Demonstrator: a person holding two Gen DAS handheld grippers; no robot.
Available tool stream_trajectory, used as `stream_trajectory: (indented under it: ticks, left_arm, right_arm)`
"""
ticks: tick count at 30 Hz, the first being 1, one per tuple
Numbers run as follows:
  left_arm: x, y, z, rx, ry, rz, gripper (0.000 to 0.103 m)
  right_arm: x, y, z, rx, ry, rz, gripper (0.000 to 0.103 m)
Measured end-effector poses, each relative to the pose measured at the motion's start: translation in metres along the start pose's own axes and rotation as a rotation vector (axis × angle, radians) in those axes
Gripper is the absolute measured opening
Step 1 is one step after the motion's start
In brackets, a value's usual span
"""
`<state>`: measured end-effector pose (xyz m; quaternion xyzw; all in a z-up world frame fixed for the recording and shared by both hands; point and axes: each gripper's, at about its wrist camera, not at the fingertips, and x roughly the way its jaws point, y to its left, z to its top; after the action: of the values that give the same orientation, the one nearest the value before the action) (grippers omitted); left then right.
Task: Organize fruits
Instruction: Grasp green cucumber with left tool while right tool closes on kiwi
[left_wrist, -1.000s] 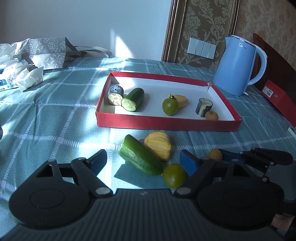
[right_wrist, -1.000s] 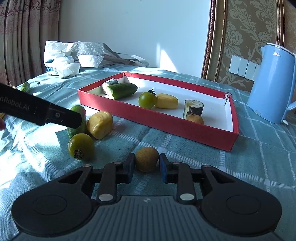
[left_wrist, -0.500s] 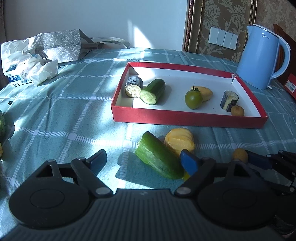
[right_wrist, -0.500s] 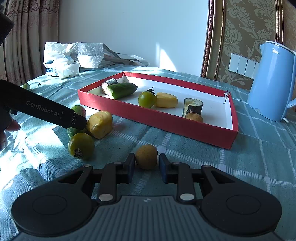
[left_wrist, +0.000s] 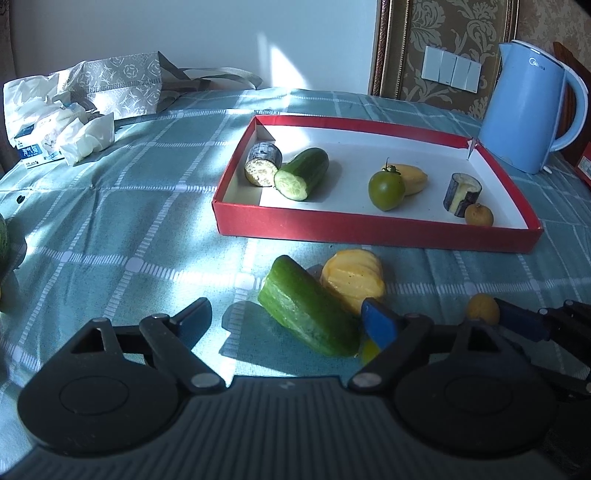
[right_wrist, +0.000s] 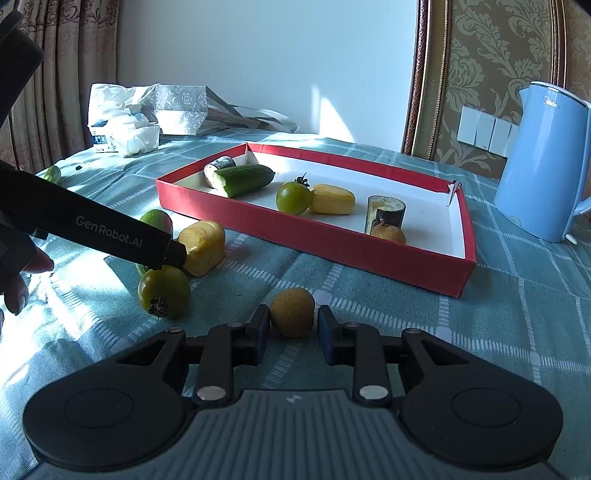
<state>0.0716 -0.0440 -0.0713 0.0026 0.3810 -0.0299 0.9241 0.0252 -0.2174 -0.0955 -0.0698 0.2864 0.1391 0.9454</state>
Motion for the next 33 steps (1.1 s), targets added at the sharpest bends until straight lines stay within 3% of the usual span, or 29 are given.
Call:
stream_trajectory:
  ticks: [8, 17, 20, 24, 33]
  left_arm:
    - [-0.01, 0.003, -0.008, -0.003, -0.024, 0.039, 0.085]
    - [-0.025, 0.02, -0.012, -0.059, -0.016, 0.021, 0.081]
    - [-0.032, 0.034, -0.021, -0.056, -0.031, 0.052, 0.09]
    - [-0.037, 0.047, -0.023, -0.072, -0.039, 0.048, 0.086]
    - [-0.026, 0.016, -0.018, 0.027, -0.059, 0.011, 0.083]
  right_arm:
    - [0.0, 0.0, 0.0, 0.0, 0.0, 0.0, 0.028]
    - [0.0, 0.0, 0.0, 0.0, 0.001, 0.0, 0.028]
    - [-0.001, 0.0, 0.0, 0.006, 0.002, 0.001, 0.028]
    - [-0.001, 0.001, -0.001, 0.01, 0.001, 0.0, 0.028]
    - [-0.001, 0.001, 0.0, 0.009, 0.003, -0.003, 0.028]
